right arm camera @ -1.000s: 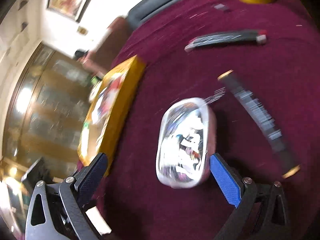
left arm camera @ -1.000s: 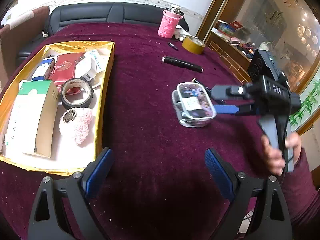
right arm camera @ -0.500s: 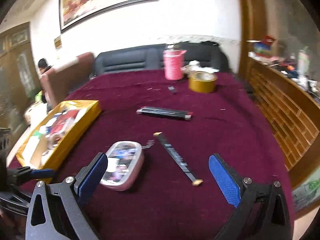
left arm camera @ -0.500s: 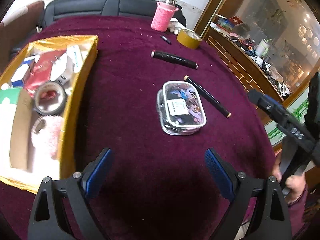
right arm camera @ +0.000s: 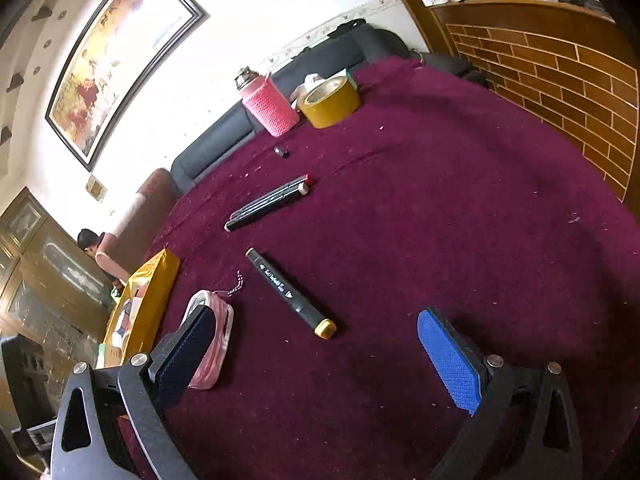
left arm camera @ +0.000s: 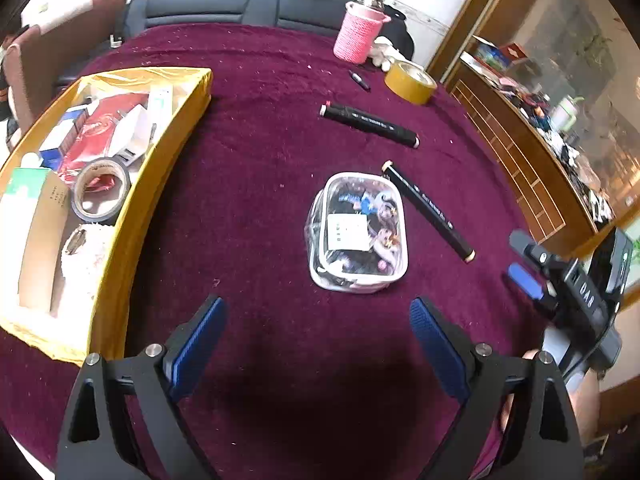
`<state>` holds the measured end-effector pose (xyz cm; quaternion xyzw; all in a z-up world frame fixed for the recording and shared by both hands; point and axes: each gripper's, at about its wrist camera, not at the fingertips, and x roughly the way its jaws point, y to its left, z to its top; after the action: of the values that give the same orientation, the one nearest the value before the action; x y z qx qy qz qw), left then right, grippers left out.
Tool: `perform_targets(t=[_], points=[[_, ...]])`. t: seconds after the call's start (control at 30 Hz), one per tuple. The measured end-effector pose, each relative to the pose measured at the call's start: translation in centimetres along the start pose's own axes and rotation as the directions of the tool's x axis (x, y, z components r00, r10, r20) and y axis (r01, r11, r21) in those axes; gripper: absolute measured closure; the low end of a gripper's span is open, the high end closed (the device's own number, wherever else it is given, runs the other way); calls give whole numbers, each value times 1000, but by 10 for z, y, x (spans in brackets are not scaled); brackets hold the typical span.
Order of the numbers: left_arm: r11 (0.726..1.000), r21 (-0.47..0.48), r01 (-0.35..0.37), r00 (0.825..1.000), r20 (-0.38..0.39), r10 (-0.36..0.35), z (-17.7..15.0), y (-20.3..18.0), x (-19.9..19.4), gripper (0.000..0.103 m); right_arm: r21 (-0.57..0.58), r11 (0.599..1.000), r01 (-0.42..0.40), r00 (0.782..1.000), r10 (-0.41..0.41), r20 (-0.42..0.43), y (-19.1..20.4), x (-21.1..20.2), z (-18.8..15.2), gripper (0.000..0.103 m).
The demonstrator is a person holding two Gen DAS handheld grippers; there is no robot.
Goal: Organize objects
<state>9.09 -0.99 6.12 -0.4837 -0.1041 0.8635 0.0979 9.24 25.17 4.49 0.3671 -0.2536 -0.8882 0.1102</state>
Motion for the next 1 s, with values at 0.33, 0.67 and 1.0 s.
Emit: perform_targets(t=[0.33, 0.67, 1.0], points=[[999, -12, -38, 998, 45, 39, 3, -27, -12, 11, 65, 998, -8, 1000, 9, -18, -14, 3, -2, 0], [999, -49, -9, 1000, 27, 11, 1, -17, -5, 11, 121, 993, -6, 1000, 8, -11, -25, 2, -2, 0], [994, -91, 60, 998, 39, -56, 7, 14, 0, 11, 96, 995, 31, 999, -27, -46, -19, 10, -2, 0]])
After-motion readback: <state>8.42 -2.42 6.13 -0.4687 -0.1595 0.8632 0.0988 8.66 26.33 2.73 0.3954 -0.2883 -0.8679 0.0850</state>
